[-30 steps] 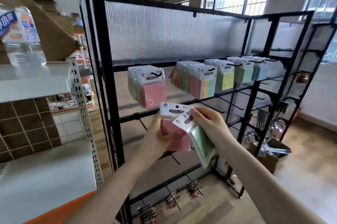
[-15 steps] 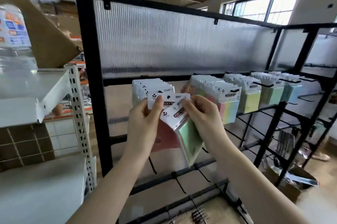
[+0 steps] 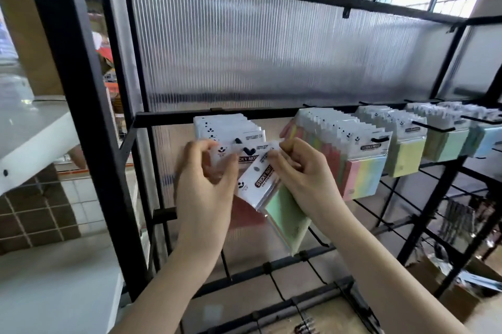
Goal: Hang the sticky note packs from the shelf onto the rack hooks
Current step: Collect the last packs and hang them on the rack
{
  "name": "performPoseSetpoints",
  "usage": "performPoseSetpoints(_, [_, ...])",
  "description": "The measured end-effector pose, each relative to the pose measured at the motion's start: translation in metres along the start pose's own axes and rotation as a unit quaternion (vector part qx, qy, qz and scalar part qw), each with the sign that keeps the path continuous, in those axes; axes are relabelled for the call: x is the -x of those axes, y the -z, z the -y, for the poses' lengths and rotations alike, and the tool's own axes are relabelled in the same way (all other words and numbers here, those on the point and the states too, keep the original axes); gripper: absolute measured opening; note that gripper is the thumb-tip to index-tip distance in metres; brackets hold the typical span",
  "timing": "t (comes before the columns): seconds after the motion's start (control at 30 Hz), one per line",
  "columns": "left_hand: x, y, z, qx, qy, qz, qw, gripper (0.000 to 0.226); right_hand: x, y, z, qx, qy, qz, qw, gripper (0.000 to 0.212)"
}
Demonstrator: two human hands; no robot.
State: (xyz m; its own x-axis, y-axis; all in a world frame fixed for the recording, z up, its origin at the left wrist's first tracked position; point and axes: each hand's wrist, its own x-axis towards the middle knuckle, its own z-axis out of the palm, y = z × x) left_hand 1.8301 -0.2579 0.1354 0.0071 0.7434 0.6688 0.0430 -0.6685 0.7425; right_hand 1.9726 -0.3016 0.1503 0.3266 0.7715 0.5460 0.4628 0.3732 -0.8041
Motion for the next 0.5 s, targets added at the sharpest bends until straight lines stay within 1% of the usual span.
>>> performPoseSetpoints(0.07, [-0.002, -0.002, 0.002, -0.046, -0.017, -0.039, 0.998, 0.028, -0.003, -0.002, -0.006, 0.01, 0.002, -0.01, 1.0, 0.013])
performPoseSetpoints(0.13, [-0.004, -0.004, 0.006, -0.072, -0.033, -0.057, 0.995, 0.034, -0.006, -0.003, -0.012, 0.03, 0.003, -0.019, 0.999, 0.017])
performPoseSetpoints(0.2, [-0.005, -0.005, 0.011, -0.095, -0.039, -0.072, 0.992, 0.038, -0.009, -0.005, -0.018, 0.052, 0.004, -0.023, 0.998, 0.022])
performPoseSetpoints(0.27, [-0.007, -0.005, 0.013, -0.109, -0.032, -0.071, 0.991, 0.04, -0.011, -0.007, -0.023, 0.062, 0.001, -0.015, 0.998, 0.023])
performPoseSetpoints(0.33, [-0.007, -0.006, 0.011, -0.127, -0.034, -0.073, 0.989, 0.039, -0.012, -0.008, -0.025, 0.06, -0.001, -0.007, 0.998, 0.024])
performPoseSetpoints(0.4, [-0.004, -0.008, 0.006, -0.147, -0.054, -0.101, 0.982, 0.034, -0.012, -0.006, -0.024, 0.038, 0.006, -0.006, 0.999, 0.026])
performPoseSetpoints(0.5, [0.008, -0.012, -0.001, -0.157, -0.129, -0.138, 0.969, 0.027, -0.005, 0.005, -0.023, 0.013, 0.035, -0.029, 0.999, 0.028])
